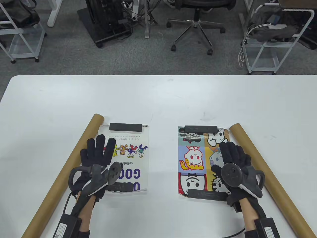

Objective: Roll up posters and store in mailing tubes

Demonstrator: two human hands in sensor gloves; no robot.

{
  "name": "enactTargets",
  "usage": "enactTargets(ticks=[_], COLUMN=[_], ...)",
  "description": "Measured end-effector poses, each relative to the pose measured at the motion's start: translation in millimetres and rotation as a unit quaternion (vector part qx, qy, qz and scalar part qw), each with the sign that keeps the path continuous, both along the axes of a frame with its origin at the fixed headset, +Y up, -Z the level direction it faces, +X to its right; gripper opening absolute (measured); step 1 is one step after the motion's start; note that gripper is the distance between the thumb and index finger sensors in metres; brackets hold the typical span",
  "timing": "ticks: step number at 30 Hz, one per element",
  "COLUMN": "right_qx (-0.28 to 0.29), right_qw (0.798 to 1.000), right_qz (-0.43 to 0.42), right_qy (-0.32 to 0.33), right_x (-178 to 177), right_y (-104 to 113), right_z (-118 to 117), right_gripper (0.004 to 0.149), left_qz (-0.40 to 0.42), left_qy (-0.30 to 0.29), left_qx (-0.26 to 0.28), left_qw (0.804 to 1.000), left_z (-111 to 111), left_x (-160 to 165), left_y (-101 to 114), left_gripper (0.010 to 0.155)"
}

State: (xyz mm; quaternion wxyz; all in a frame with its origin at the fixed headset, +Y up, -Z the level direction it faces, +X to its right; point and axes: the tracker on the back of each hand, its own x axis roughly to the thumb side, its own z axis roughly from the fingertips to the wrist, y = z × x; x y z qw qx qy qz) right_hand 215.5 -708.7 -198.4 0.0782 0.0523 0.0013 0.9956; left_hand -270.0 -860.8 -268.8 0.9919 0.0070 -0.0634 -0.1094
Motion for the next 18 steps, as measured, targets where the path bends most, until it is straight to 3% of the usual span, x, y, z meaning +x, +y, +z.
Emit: enactTargets(ticks=[11, 12, 13, 14, 18], right_qx=[-0.002, -0.002, -0.003, -0.003, -0.005], right_qw=[1.000, 1.000, 1.000, 1.000, 1.000], right_qz=[-0.005, -0.005, -0.005, -0.006, -0.003], right_qy=[0.003, 0.002, 0.002, 0.003, 0.006], right_x=[1, 1, 1, 1, -1], right_y=[-1, -1, -1, -1, -1], right_z=[-1, -1, -1, -1, -1], right_gripper=[0.085, 0.085, 0.085, 0.085, 0.085], left_qz=[0.022, 0.020, 0.020, 0.019, 0.022], left_qy=[0.024, 0.037, 0.049, 0.069, 0.139], left_qx=[0.007, 0.004, 0.004, 0.000, -0.041], left_qw=[0.999, 0.999, 0.999, 0.997, 0.989], left_z=[-5, 5, 6, 19, 18], left_x=[-17, -11, -14, -7, -28], left_y=[3, 39, 46, 90, 102], left_gripper=[0.094, 0.095, 0.097, 0.098, 0.102])
